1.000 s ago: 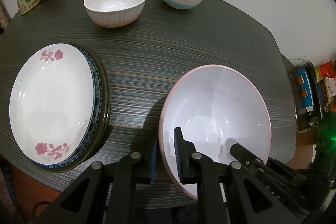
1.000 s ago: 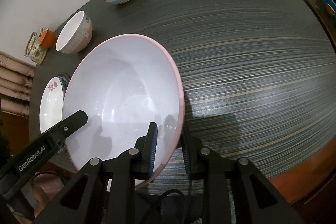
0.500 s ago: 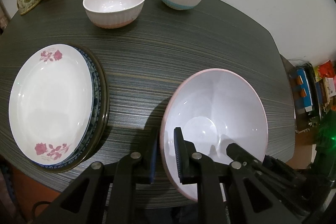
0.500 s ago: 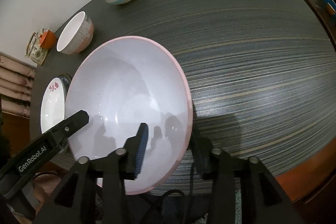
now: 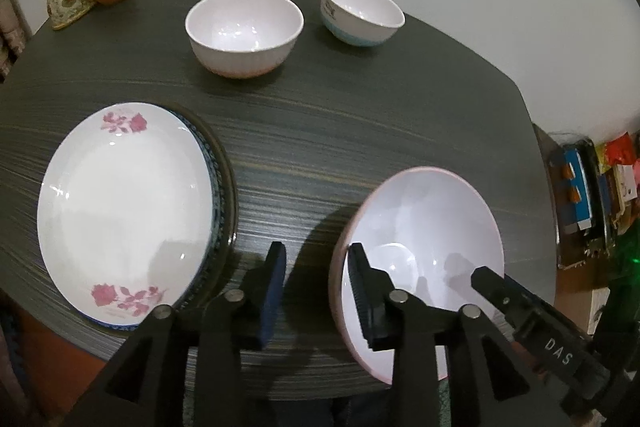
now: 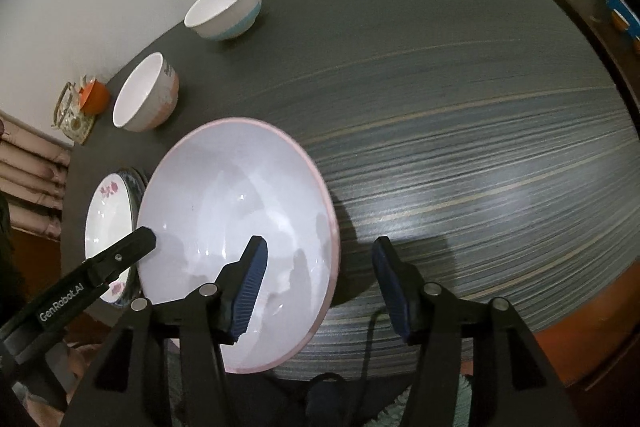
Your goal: Organize plates and bowls
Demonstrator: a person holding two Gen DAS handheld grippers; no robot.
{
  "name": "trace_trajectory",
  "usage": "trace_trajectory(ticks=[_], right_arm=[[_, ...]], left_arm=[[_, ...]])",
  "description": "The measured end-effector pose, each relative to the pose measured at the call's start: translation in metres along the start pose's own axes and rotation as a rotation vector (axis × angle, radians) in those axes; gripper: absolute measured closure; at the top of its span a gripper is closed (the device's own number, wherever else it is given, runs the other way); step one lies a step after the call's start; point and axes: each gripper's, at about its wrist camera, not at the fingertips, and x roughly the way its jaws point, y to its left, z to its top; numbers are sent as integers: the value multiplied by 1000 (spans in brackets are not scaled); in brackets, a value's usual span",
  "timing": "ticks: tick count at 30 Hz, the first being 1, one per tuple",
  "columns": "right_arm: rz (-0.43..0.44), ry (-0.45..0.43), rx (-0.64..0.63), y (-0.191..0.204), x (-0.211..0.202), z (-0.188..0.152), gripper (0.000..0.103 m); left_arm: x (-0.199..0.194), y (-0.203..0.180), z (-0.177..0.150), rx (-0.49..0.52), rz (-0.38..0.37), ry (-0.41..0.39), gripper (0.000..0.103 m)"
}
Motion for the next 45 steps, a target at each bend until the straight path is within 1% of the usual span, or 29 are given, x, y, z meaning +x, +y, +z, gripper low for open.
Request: trace_trajectory(ticks=[4,6,11,17,24,29,31,36,42,45], right_arm=[[-1,-29,-2,0,-8,5,49],[0,-43,-14,3,-13,8,49],[13,-61,-64,16,-18,11,48],[33,-73,-139,41,-25,17,49],[57,-87,-205,66,-31,30,48],[75,-77,-235,84,-28,42,48],[85,-64,-239,89,-25,47,48],[149,-20,-238,108,-12,61,48],[144,-20,-289,136,4,77,48],[144,-3,-303,147,16,92,48]], left_arm=[[-7,6,5,-10,2,-23,62],[-11,11,7,-20,5,-31,62],[-16,19,14,-44,11,-46,61],[-23,36,23,-80,26,-64,61],[-33,54,36,-104,52,-90,61],[-42,69,44,-114,70,-105,59],[-42,74,49,-121,72,-109,54],[-42,89,63,-139,79,-106,54],[-35,100,84,-168,89,-101,52],[-28,105,99,-188,85,-94,52]])
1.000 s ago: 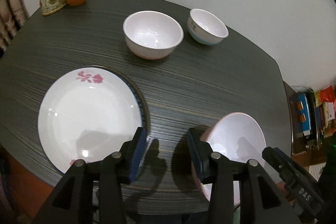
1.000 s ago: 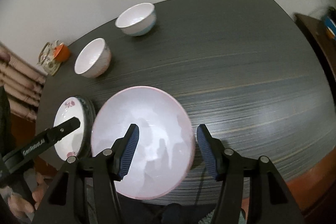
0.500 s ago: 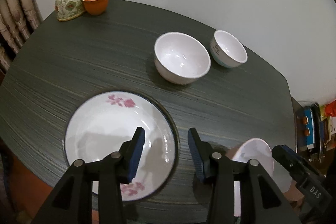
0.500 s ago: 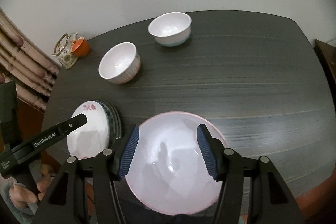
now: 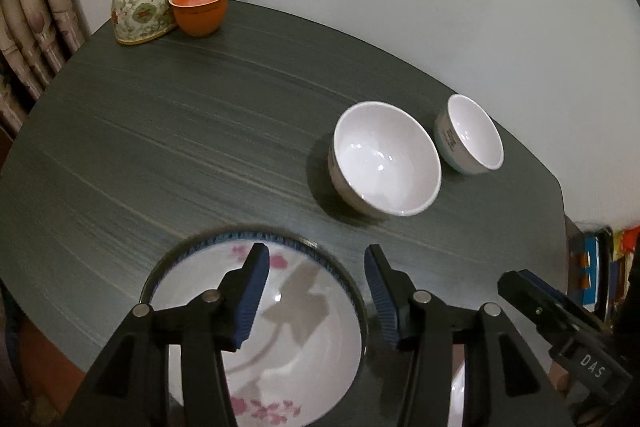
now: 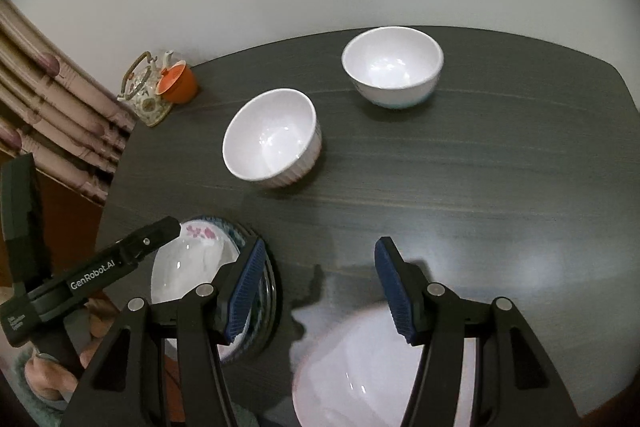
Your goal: Organize plates and bowls
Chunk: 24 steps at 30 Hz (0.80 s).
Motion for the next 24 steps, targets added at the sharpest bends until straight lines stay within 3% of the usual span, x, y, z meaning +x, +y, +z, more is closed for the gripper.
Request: trace_trajectory(ticks=[11,24], right_arm=[[9,75,51,-2,54,46,48],[-36,115,99,-11,102,70,49]], left_arm=[[41,-5,52,-53,-37,-1,52],[96,-14,71,-52,-10,65,53]])
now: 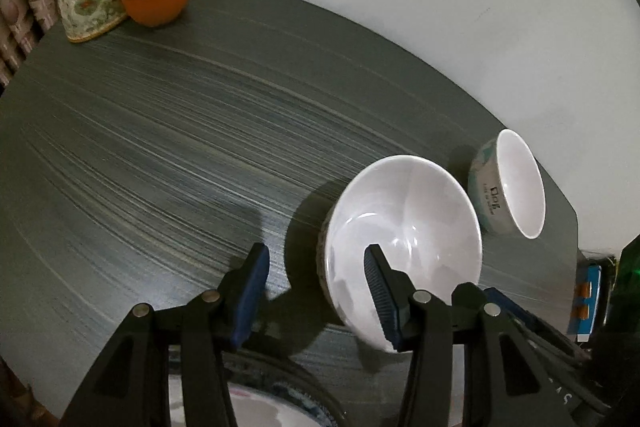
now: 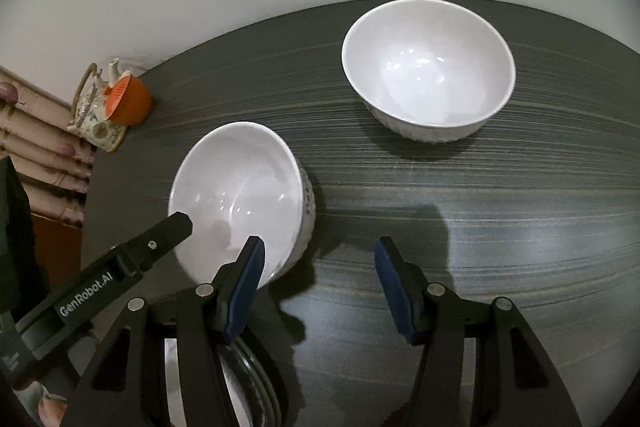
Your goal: Organize plates and bowls
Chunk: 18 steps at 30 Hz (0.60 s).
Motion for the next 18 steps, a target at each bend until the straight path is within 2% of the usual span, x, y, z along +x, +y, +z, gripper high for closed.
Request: trace_trajectory(ticks=[2,4,10,13,15,18], right_arm=[[1,2,6,-1,4,2,49],[-2,8,10,-1,10,5,49],[7,30,-1,-1,23,7,65],[36,37,-1,1,25,5,74],[50,39,-12,3,25,5,85],[42,41,-26,3,21,2,85]], left_arm=[[4,0,1,-4,0,3,54],[9,-1,2,2,-8,6,69],[22,2,2,-11,-27,41,87],[23,-1,2,-1,-39,38,90],[23,-3,1,3,-40,39,90],[22,-2,-2,-5,-46,47,90]])
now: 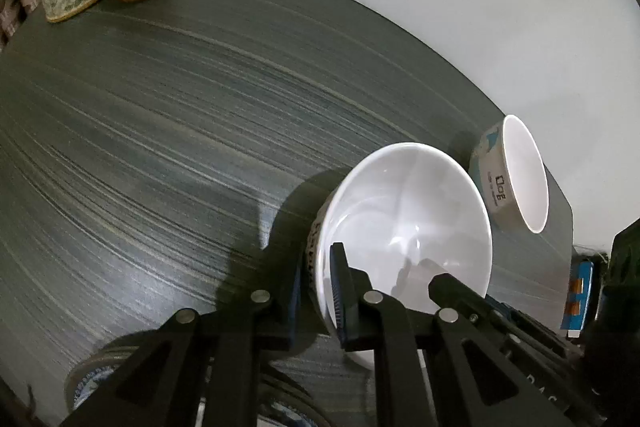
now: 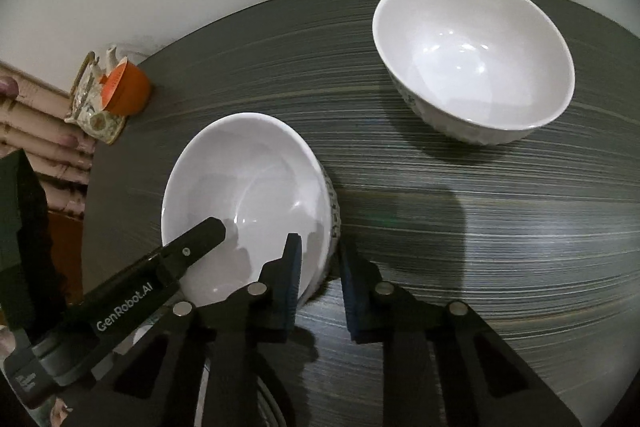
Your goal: Organize plates and bowls
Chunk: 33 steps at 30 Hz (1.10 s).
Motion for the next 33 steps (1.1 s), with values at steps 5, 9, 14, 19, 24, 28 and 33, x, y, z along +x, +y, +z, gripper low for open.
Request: trace_trajectory(ticks=[5,9,14,19,24,28,33], right_arm=[[-5,-2,-6,-3,-5,-4,85],[-5,-24,-11,-2,-19,-11,85],[-1,-55,-14,0,-40,-22,85],[-15,-97,-19,0,-70,-39,85],[-14,-127,-7,-6,-99,-55,85],[-17,-151,-10,-7,-119,-72,85],[-5,-176,10,-14,-140,-97,84]], left_arm=[[-12,-1,-6,14,-1,-2,90],[-27,-14,-18,31,-5,-17,90],[-44,-30,-32,65,5,-42,90],[-62,-47,-50,93,6,-57,90],[-84,-62,-67,118,-12,-73,90],[-101,-74,-83,133,-20,-84,90],[-119,-83,-107,164,-37,-86,90]])
